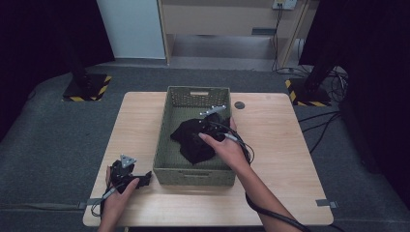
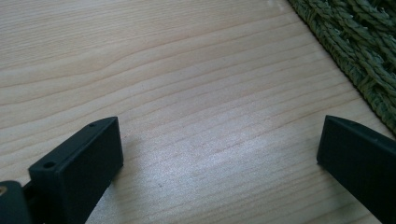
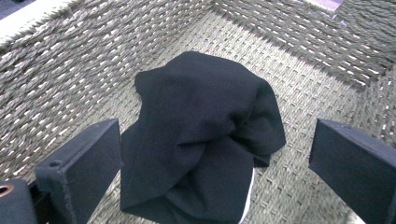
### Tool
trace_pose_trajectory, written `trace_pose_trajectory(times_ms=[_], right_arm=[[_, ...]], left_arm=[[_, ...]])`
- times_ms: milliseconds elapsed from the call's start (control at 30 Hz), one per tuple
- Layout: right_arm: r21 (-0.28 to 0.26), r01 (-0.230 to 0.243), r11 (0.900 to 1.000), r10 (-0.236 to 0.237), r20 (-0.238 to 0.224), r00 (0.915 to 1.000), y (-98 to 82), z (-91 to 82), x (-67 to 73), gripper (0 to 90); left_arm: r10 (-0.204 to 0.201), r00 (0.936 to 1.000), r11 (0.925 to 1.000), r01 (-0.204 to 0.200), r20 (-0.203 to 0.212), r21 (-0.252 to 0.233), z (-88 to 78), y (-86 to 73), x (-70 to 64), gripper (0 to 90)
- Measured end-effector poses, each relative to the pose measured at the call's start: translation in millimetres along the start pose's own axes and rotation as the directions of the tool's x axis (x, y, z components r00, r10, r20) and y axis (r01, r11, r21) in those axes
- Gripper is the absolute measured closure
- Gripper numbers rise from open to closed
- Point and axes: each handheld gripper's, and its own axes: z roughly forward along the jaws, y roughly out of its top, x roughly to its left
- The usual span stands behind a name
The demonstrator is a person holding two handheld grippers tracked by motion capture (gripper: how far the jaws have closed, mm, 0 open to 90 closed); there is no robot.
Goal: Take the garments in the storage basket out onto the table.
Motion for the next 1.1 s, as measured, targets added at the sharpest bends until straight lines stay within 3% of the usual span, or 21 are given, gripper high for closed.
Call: trace_pose_trajectory(times_ms=[300,1100], right_arm=[[0.021,-0.04,0.999,0.04,-0.016,0.9991,3.2,15.4,0.0,3.0],[0.078,-0.028,0.997,0.028,-0.006,0.9996,10.6,57.5,-0.9,3.0]], left_arm=[[0.0,1.0,1.0,0.0,0.0,0.0,0.0,0.0,0.0,0.0],[0.0,1.0,1.0,0.0,0.0,0.0,0.0,0.0,0.0,0.0]])
